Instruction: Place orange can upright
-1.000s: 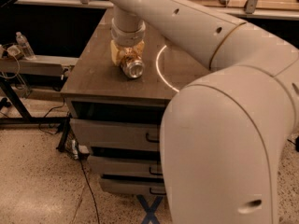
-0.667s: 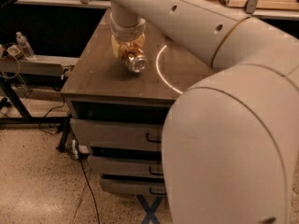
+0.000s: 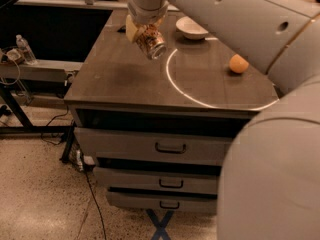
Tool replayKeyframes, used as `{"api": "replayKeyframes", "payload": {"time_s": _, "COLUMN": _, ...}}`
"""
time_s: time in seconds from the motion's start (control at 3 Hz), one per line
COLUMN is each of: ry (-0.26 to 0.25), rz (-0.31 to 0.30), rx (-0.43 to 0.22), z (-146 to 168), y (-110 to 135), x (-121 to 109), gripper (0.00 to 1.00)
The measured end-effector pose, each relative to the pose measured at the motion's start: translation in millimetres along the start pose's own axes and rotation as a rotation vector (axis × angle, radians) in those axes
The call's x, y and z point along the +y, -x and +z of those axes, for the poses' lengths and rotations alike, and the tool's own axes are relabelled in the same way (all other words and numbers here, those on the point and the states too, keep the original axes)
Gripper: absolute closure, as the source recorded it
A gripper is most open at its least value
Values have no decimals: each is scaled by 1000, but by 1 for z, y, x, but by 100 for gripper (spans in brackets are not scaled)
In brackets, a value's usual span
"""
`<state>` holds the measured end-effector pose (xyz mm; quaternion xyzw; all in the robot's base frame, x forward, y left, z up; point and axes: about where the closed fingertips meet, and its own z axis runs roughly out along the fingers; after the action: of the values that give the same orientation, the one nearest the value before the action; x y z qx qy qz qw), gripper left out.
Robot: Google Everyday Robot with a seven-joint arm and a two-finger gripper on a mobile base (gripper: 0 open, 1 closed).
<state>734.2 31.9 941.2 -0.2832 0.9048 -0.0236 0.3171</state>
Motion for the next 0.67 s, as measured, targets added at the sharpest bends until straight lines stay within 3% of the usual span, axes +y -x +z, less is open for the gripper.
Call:
{"api": "replayKeyframes", "payload": {"time_s": 0.33, "ry": 31, "rz": -64, "rx": -157, "z": -29, "y": 11, "x": -12, "gripper": 100}}
{"api": "replayKeyframes", "payload": {"time_s": 0.67, "ry": 118, "rz": -77, "rx": -360, "z": -54, "y": 20, "x": -33, "gripper": 100}}
